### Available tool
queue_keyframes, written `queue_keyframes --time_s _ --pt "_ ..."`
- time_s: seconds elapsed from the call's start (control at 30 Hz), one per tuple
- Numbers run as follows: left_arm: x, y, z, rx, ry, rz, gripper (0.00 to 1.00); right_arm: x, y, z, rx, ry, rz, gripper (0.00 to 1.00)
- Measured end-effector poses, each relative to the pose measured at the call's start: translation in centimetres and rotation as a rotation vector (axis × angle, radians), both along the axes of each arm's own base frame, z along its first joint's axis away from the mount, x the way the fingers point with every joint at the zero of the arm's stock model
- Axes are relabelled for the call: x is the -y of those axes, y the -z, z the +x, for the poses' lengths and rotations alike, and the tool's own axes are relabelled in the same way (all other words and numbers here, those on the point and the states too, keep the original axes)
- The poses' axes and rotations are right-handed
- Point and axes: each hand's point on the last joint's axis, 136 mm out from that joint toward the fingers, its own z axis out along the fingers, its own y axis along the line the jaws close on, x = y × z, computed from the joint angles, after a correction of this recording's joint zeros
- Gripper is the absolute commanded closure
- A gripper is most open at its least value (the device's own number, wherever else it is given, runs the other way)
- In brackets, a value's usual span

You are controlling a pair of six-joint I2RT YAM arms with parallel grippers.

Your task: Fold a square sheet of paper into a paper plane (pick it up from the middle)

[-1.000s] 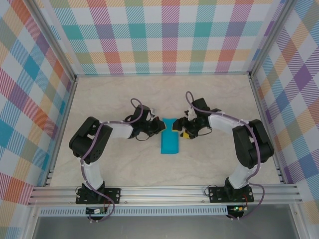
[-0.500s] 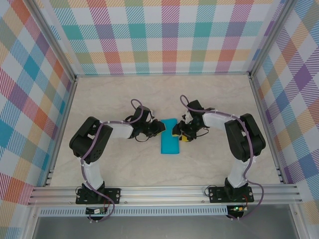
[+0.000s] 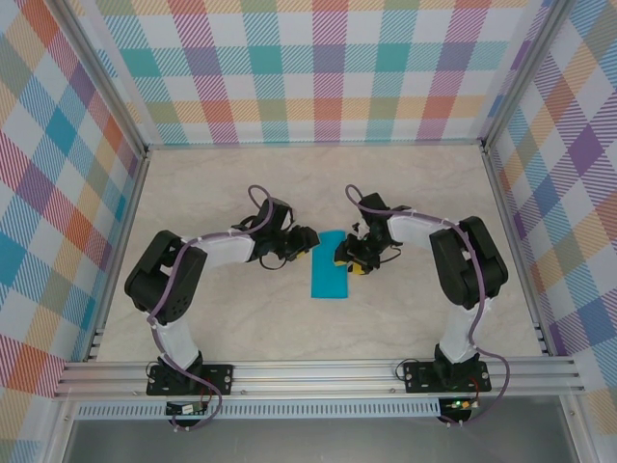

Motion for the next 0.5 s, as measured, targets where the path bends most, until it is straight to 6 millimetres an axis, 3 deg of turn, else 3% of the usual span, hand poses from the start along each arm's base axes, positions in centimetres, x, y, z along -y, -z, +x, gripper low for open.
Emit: queue_keyframes --time_s 0.5 --pt "0.41 -0.77 0.26 -0.004 0.007 -0.011 0.57 -0.35 0.5 0.05 -0.018 0.006 -0.152 0.46"
